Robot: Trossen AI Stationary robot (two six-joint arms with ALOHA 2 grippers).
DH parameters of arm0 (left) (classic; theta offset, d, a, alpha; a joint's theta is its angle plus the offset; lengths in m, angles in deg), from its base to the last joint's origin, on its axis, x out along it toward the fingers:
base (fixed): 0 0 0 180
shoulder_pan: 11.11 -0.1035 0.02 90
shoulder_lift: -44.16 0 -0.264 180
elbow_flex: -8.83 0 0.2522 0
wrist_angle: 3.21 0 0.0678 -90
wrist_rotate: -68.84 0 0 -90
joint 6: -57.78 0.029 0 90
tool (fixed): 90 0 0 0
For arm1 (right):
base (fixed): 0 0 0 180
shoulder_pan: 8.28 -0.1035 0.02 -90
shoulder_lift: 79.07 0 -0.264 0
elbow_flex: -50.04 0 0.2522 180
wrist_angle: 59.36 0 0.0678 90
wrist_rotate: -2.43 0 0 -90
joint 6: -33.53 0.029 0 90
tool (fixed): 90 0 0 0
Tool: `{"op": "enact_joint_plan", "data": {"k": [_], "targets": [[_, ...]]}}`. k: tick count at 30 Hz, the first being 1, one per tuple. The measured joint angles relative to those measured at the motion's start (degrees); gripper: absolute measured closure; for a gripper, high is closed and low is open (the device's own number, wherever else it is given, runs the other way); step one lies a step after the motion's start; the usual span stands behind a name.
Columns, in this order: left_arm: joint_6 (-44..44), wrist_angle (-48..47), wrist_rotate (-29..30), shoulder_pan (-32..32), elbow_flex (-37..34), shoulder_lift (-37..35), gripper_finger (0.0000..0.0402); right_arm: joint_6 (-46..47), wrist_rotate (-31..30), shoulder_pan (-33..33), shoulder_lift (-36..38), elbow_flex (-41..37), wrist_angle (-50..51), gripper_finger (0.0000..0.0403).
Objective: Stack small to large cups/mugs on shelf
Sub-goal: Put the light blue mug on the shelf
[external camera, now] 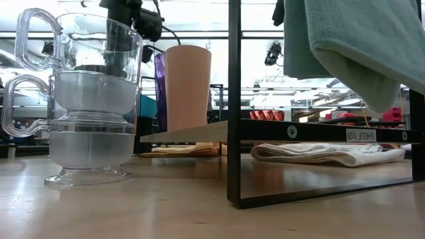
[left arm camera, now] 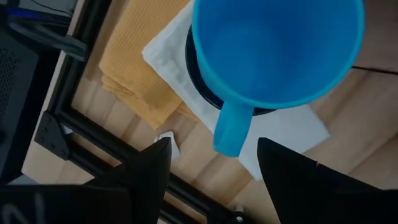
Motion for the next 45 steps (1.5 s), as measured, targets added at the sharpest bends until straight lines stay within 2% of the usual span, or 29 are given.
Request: {"op": "enact_joint_plan", "data": {"k": [9, 18, 23, 38, 45], "targets": [[0.4, 0.1, 0.1, 0.0, 0.0, 3.2, 0.0153, 0.0, 0.0, 0.0, 0.0, 0.0, 0.0, 0.0292], [1.5, 0.1, 0.1, 0.0, 0.0, 5.1, 0.0175, 0.0, 0.0, 0.0, 0.0, 0.0, 0.0, 0.0292], [1.7, 0.1, 0.1, 0.0, 0.0, 5.1, 0.0205, 0.0, 0.0, 0.0, 0.0, 0.0, 0.0, 0.0292], [2.7, 0.1, 0.1, 0.0, 0.0, 5.1, 0.0339, 0.9, 0.0, 0.0, 0.0, 0.0, -0.1, 0.0294], [2.7, 0.1, 0.1, 0.0, 0.0, 5.1, 0.0335, 0.9, 0.0, 0.0, 0.0, 0.0, -0.1, 0.0294]]}}
